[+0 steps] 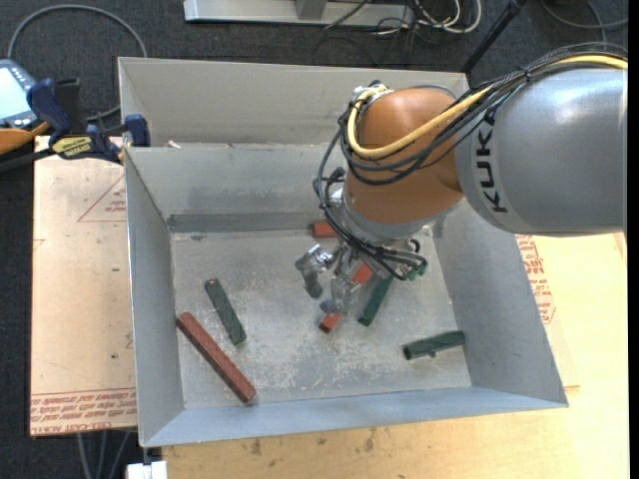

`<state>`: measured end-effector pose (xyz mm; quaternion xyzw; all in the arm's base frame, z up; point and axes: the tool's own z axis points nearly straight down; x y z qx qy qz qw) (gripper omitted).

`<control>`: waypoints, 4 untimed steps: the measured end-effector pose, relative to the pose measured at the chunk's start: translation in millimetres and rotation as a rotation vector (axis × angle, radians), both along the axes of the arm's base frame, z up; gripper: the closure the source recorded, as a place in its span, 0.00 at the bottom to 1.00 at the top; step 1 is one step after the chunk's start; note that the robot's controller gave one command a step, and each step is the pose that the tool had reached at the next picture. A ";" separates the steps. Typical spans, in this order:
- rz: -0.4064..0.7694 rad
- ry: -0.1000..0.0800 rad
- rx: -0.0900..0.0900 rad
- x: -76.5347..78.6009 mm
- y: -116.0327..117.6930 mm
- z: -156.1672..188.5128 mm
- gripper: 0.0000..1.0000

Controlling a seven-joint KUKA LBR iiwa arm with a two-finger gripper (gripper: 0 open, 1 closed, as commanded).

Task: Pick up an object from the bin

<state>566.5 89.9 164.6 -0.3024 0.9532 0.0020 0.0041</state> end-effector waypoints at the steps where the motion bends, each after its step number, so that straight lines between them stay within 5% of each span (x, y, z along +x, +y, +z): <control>1: -0.009 0.005 -0.004 -0.1 -5.3 -4.5 0.00; 2: 0.217 0.004 -0.006 37.8 -35.7 -51.3 0.00; 3: 0.262 0.002 -0.008 82.6 -89.4 -94.0 0.00; 4: 0.267 0.001 -0.005 82.2 -84.6 -90.9 1.00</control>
Offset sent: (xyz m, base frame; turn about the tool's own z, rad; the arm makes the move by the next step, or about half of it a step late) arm 0.0000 0.0000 0.0000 0.0000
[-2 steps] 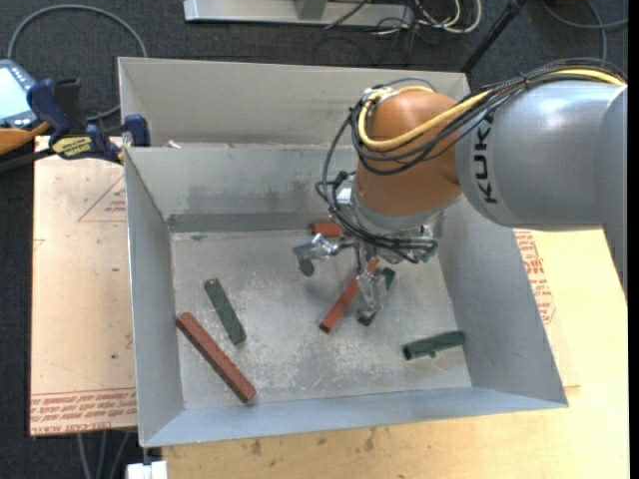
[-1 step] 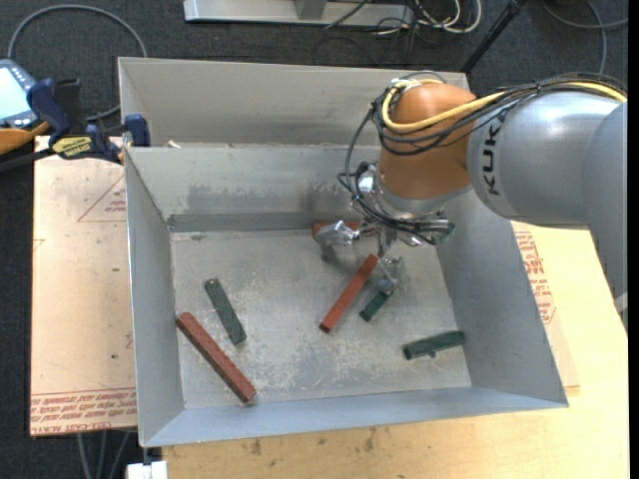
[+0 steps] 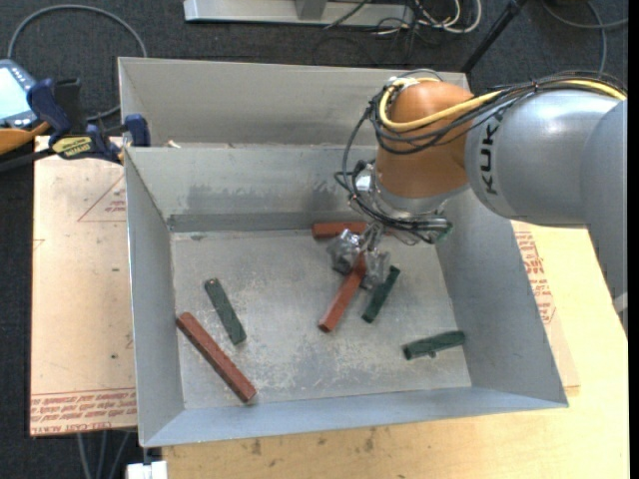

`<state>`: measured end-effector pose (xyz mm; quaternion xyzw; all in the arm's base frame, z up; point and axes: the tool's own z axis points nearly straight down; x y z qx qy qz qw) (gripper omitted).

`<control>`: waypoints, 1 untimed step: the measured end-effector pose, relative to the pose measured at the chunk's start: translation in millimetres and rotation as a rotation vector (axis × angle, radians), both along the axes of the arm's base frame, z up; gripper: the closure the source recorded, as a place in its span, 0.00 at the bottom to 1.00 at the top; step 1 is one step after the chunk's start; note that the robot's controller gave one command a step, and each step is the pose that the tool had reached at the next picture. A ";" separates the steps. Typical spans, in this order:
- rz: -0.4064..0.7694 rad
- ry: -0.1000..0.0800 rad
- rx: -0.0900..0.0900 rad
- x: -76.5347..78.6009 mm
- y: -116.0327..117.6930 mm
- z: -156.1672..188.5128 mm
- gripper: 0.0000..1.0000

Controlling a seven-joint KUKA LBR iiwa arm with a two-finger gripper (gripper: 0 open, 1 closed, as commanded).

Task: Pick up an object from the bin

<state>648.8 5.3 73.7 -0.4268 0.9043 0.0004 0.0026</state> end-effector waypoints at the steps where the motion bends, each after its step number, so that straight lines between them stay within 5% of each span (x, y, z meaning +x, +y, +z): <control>1: -0.004 -0.007 -0.001 -23.0 2.1 98.9 1.00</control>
Offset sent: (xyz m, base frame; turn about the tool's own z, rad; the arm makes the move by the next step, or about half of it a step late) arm -0.0252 0.0010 0.0935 0.0038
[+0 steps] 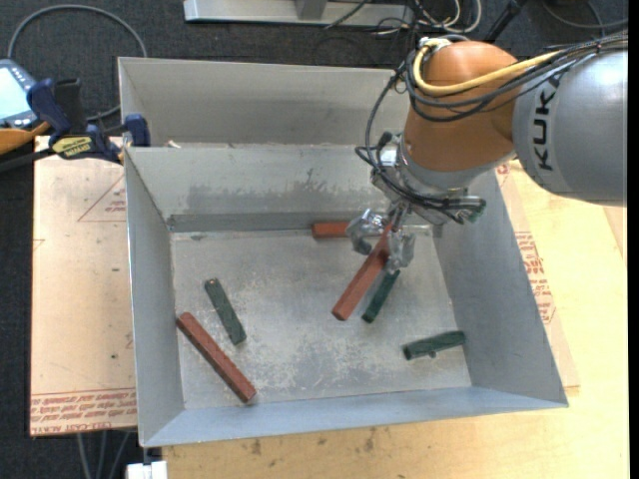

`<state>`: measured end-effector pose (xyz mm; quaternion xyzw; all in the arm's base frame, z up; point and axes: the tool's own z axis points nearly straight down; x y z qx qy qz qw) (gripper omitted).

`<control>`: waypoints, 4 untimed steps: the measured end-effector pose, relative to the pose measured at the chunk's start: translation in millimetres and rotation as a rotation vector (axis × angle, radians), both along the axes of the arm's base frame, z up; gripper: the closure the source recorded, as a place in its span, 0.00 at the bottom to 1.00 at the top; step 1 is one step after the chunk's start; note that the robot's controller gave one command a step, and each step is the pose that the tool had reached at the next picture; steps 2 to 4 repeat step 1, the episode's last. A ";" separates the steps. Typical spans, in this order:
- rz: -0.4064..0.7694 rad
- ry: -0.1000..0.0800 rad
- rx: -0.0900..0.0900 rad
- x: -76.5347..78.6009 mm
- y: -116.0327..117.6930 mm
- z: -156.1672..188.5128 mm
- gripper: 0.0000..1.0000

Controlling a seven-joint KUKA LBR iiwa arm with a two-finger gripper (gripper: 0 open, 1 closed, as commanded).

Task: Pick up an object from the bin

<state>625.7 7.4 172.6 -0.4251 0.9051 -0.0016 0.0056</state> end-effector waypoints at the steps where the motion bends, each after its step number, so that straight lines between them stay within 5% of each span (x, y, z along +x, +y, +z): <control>1: -0.010 -0.003 -0.002 25.0 -46.2 152.5 1.00; 4: -0.010 -0.003 -0.002 25.0 -46.2 152.5 1.00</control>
Offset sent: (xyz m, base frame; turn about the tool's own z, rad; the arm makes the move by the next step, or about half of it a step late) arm 0.0226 -0.0450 0.1470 0.0045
